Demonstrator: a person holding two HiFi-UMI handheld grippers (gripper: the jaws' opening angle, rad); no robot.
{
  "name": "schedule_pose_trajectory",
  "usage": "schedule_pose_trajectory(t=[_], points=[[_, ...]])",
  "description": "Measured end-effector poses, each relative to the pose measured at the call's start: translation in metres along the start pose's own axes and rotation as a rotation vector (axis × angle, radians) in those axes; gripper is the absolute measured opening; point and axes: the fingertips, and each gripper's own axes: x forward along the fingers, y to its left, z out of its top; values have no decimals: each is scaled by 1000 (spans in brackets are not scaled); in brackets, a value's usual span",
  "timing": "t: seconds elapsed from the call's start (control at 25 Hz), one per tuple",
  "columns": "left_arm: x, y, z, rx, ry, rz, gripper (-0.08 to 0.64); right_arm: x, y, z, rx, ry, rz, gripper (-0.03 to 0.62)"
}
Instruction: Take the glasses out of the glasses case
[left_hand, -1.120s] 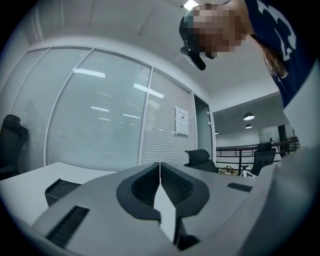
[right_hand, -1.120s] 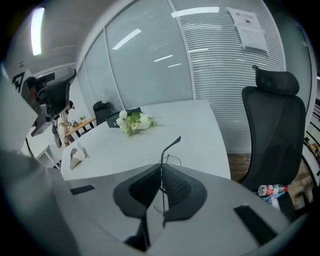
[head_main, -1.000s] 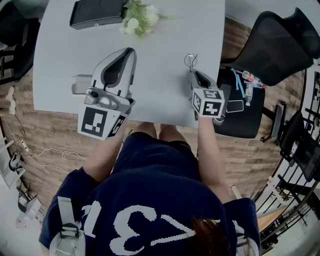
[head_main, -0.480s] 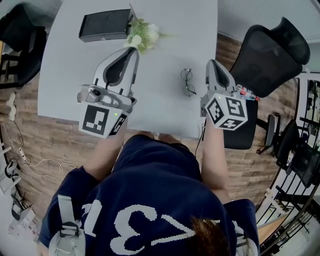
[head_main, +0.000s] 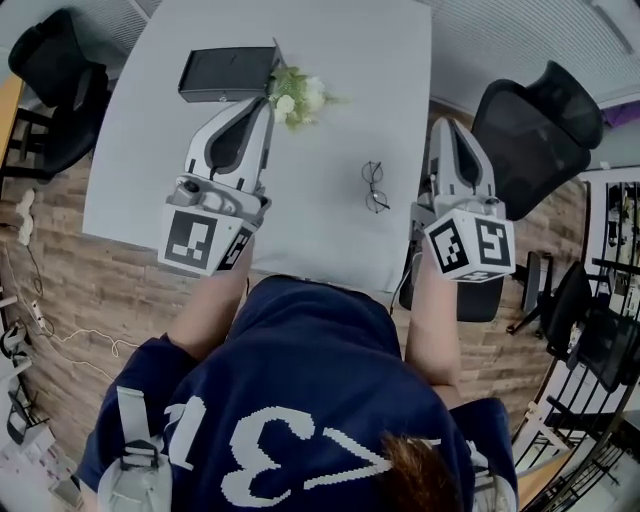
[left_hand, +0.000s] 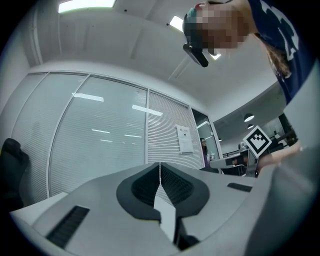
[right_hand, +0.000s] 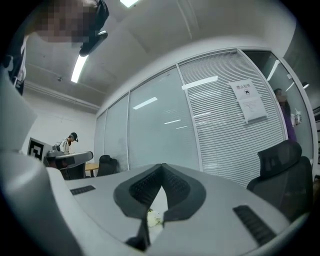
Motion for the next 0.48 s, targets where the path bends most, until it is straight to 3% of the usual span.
schedule_pose_trajectory(t=[0.48], points=[[-5,-1,7,13,-10,10,20,-4,8,13,-13,-30,14,25]])
